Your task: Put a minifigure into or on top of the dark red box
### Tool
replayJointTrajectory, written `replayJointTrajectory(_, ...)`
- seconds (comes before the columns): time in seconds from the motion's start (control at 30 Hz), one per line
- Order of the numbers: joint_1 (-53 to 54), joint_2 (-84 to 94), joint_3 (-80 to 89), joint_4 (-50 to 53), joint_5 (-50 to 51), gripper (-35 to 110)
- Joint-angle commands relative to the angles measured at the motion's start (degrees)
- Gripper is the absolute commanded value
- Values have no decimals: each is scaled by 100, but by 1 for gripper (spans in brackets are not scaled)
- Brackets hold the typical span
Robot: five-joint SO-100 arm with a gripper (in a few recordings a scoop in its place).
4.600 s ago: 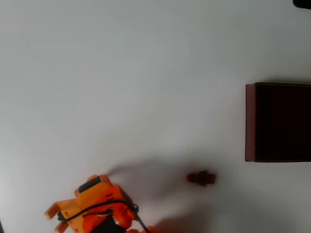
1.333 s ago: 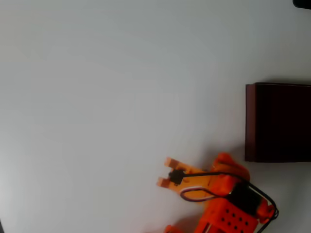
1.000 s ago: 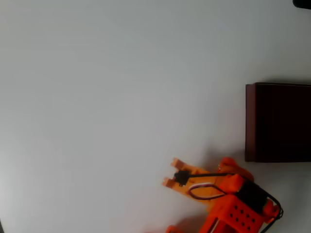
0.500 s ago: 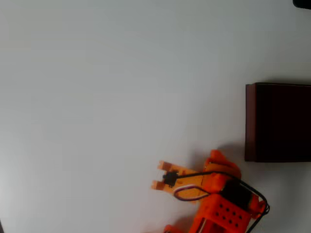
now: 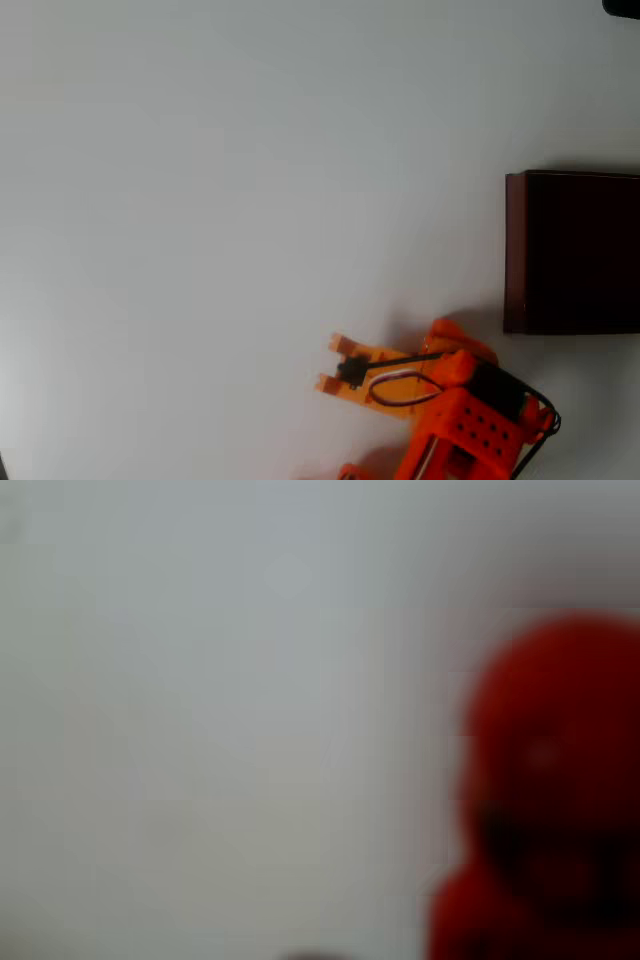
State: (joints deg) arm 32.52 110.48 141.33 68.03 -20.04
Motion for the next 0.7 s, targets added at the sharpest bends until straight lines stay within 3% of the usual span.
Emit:
replayJointTrajectory(0.0,-114,-26,-158,88,-158,35)
replayJointTrajectory(0.67,-158,-97,-193,97,-132,27)
